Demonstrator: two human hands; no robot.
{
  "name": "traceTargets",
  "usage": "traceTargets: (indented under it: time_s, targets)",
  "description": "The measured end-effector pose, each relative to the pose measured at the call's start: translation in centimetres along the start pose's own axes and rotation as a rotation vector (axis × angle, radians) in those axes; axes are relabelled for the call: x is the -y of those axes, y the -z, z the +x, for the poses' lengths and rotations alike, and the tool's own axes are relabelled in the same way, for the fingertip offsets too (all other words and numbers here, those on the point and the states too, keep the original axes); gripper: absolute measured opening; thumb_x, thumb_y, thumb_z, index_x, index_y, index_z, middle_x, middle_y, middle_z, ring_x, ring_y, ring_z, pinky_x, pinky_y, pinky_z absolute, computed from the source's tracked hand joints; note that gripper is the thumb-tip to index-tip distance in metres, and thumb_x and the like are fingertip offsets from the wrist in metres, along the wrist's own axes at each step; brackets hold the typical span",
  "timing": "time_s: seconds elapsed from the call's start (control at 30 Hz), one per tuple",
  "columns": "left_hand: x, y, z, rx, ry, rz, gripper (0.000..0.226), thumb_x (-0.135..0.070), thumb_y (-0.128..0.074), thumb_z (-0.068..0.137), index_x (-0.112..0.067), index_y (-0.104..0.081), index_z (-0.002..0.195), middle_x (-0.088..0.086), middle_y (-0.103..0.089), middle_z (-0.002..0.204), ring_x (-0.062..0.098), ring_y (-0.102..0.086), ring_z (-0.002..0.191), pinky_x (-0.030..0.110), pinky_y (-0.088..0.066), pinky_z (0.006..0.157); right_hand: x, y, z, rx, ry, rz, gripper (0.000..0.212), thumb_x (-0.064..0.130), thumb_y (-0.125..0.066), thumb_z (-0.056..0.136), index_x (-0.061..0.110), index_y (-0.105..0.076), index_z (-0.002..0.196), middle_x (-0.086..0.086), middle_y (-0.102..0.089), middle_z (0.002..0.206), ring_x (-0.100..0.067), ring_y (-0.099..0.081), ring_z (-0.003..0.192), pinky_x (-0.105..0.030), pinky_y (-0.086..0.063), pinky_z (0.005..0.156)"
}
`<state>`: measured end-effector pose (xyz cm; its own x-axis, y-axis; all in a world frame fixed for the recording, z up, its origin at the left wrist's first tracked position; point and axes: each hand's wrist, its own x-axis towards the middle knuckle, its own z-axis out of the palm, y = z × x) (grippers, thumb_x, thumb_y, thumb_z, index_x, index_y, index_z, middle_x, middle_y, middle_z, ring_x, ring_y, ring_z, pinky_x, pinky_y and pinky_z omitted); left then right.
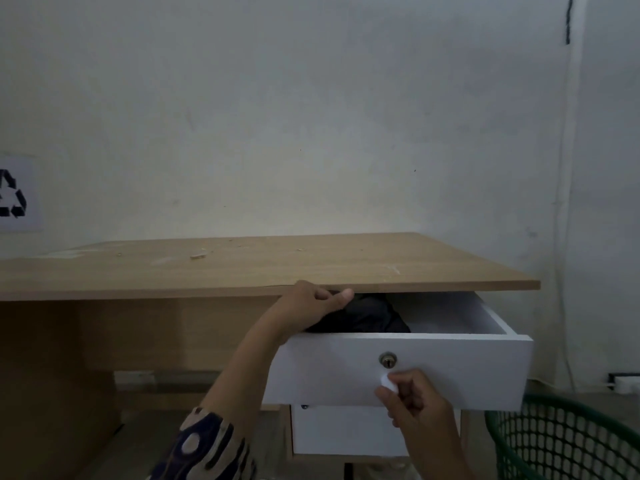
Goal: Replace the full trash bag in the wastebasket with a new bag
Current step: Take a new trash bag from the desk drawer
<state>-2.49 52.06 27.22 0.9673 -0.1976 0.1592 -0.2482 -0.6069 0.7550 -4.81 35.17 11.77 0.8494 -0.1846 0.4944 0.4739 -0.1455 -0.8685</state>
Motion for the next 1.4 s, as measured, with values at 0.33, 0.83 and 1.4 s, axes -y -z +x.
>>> traceTargets:
  time_s: [0.33,0.83,1.4]
  targets:
    - [-1.4,-0.5,-1.5,-0.471,-0.521,-0.177,0.043,0.002,-0.075,0.067,-0.022,-0.04,0.061,-0.005,-0.05,0.067,0.007,-0.046,0.064,0.022,-0.041,0.058,0.0,0.1,0.0,-0.003,0.053,0.004,0.038,0.008,-0.078,0.068,0.043,-0.063,0.064,-0.003,-0.057,0.05,-0.009,-0.048,0.044,-0.023,-0.046,0.048]
    - [1.7,0.3,5.1,-0.52,-0.219,0.336,0.042,-0.042,-0.046,0.091,-0.026,-0.049,0.129,0.012,-0.052,0.122,0.03,-0.048,0.115,0.035,-0.038,0.094,-0.9,0.0,0.9,0.003,0.042,0.029,0.028,0.045,-0.079,0.046,0.034,-0.064,0.067,-0.018,-0.058,0.054,-0.014,-0.049,0.046,-0.025,-0.046,0.052]
    - [1.8,0.4,6.3,-0.321,-0.04,0.679,0.081,-0.076,-0.045,0.07,-0.029,-0.039,0.136,0.004,-0.042,0.136,0.026,-0.031,0.13,0.041,-0.025,0.105,-1.3,-2.0,9.7,0.012,-0.006,0.038,0.015,0.005,-0.065,0.081,0.017,-0.058,0.074,-0.005,-0.049,0.056,-0.024,-0.051,0.06,-0.041,-0.049,0.066]
